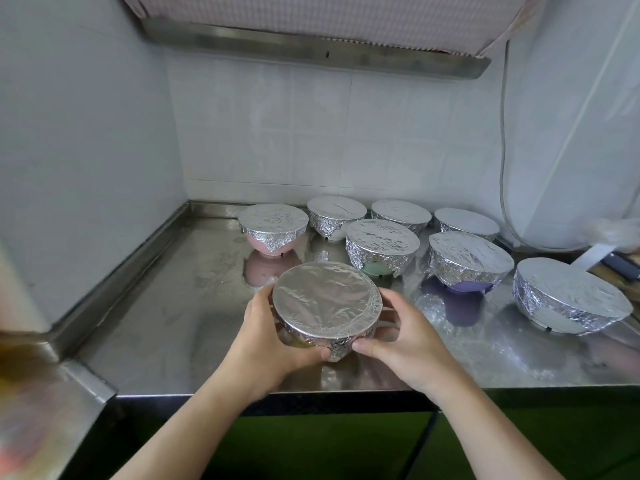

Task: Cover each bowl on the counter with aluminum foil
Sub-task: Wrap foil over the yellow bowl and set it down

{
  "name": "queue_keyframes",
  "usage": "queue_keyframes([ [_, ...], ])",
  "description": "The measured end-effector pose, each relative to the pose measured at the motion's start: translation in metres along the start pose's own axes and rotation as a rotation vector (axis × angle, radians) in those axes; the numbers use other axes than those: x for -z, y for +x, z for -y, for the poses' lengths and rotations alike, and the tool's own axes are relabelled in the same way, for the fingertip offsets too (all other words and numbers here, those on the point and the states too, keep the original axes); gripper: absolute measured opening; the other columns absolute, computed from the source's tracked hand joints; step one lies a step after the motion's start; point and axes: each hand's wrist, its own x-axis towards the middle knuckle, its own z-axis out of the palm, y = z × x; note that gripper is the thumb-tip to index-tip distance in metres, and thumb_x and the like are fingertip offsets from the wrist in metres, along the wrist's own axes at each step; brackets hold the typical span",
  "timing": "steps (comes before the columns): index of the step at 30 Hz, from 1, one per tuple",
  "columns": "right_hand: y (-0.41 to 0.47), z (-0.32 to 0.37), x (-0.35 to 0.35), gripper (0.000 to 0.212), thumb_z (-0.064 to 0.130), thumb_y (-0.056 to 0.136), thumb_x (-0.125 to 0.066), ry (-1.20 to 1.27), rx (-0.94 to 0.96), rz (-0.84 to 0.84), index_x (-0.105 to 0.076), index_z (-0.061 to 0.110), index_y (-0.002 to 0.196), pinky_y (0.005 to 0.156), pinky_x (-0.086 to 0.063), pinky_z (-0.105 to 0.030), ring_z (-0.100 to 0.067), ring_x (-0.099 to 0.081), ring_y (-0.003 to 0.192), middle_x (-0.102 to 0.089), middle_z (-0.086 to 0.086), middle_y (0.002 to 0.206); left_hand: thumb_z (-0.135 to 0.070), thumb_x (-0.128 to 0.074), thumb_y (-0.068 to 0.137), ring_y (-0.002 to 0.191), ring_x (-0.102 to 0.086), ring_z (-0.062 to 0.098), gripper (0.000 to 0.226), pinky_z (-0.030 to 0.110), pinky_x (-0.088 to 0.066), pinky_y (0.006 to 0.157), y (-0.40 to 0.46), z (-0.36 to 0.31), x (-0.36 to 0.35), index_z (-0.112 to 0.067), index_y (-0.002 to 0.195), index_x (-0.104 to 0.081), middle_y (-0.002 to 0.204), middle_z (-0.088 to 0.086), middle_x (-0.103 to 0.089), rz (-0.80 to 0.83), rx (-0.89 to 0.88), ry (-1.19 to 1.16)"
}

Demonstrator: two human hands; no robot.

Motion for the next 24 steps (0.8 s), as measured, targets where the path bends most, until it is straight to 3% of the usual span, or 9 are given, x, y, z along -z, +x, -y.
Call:
queue_keyframes([
  [2,0.006,0.007,-0.008,0.082,0.018,0.072,-0.096,0.023,0.018,0.01,-0.056,0.043,0.138,0.103,-0.055,-0.031,0.006,-0.067,0.113,-0.07,0.019,0.127,-0.038,-0.105,0.051,0.118,-0.049,-0.022,0.11,0.0,-0.043,0.089,0.001,-0.001,0.011,-0.045,0.137,-0.036,0.142,-0.017,-0.048,-0.022,-0.003,0.028],
  [4,0.016,0.017,-0.02,0.082,0.021,0.073,-0.096,0.03,0.044,0.027,-0.055,0.042,0.141,0.102,-0.055,-0.027,0.006,-0.067,0.111,-0.069,0.019,0.129,-0.052,-0.104,0.045,0.126,-0.052,-0.01,0.119,0.013,-0.043,0.103,0.002,-0.004,0.027,-0.041,0.143,-0.037,0.143,-0.018,-0.049,-0.05,0.015,0.037],
  [6,0.03,0.03,-0.039,0.081,0.026,0.073,-0.096,0.03,0.06,0.048,-0.054,0.044,0.14,0.1,-0.056,-0.026,0.006,-0.068,0.109,-0.067,0.019,0.129,-0.046,-0.104,0.047,0.129,-0.052,-0.001,0.126,0.022,-0.042,0.107,0.004,-0.006,0.046,-0.032,0.15,-0.034,0.141,-0.02,-0.05,-0.102,0.038,0.031],
  [9,0.056,0.051,-0.076,0.083,0.033,0.067,-0.095,0.063,0.084,0.065,-0.051,0.053,0.135,0.102,-0.058,-0.035,0.0,-0.069,0.111,-0.065,0.021,0.13,-0.024,-0.102,0.06,0.12,-0.053,-0.01,0.114,0.014,-0.045,0.1,0.011,-0.004,0.076,-0.027,0.148,-0.03,0.131,-0.028,-0.049,-0.183,0.046,0.013],
  [13,0.094,0.077,-0.126,0.091,0.037,0.067,-0.095,0.09,0.1,0.119,-0.046,0.045,0.143,0.114,-0.049,-0.039,-0.002,-0.062,0.125,-0.061,0.027,0.134,-0.01,-0.095,0.072,0.099,-0.052,-0.023,0.1,-0.002,-0.045,0.071,0.031,0.008,0.114,-0.023,0.143,-0.027,0.119,-0.031,-0.047,-0.281,0.107,0.008],
  [16,0.118,0.091,-0.154,0.097,0.045,0.061,-0.093,0.091,0.077,0.153,-0.045,0.045,0.145,0.116,-0.047,-0.042,-0.006,-0.062,0.127,-0.062,0.025,0.137,-0.02,-0.099,0.067,0.115,-0.056,-0.004,0.11,0.012,-0.048,0.086,0.045,0.018,0.139,-0.021,0.15,-0.027,0.133,-0.014,-0.054,-0.321,0.132,0.011],
  [19,0.132,0.099,-0.172,0.089,0.034,0.073,-0.093,0.073,0.076,0.185,-0.046,0.039,0.148,0.113,-0.041,-0.031,-0.006,-0.057,0.13,-0.061,0.021,0.139,-0.03,-0.1,0.057,0.129,-0.055,0.011,0.113,0.027,-0.047,0.099,0.055,0.034,0.156,-0.024,0.146,-0.031,0.142,-0.006,-0.052,-0.331,0.158,0.038],
  [21,0.136,0.097,-0.179,0.086,0.029,0.078,-0.092,0.056,0.064,0.209,-0.045,0.037,0.149,0.109,-0.039,-0.026,-0.004,-0.054,0.129,-0.059,0.021,0.138,-0.033,-0.099,0.054,0.128,-0.055,0.01,0.118,0.026,-0.047,0.099,0.059,0.042,0.158,-0.022,0.149,-0.03,0.142,-0.006,-0.053,-0.317,0.199,0.052],
  [24,0.137,0.091,-0.183,0.083,0.028,0.08,-0.091,0.052,0.068,0.223,-0.044,0.041,0.148,0.112,-0.039,-0.026,-0.001,-0.053,0.128,-0.058,0.024,0.137,-0.019,-0.098,0.069,0.111,-0.054,-0.007,0.112,0.009,-0.043,0.087,0.059,0.049,0.156,-0.016,0.154,-0.026,0.134,-0.014,-0.052,-0.312,0.217,0.064],
])
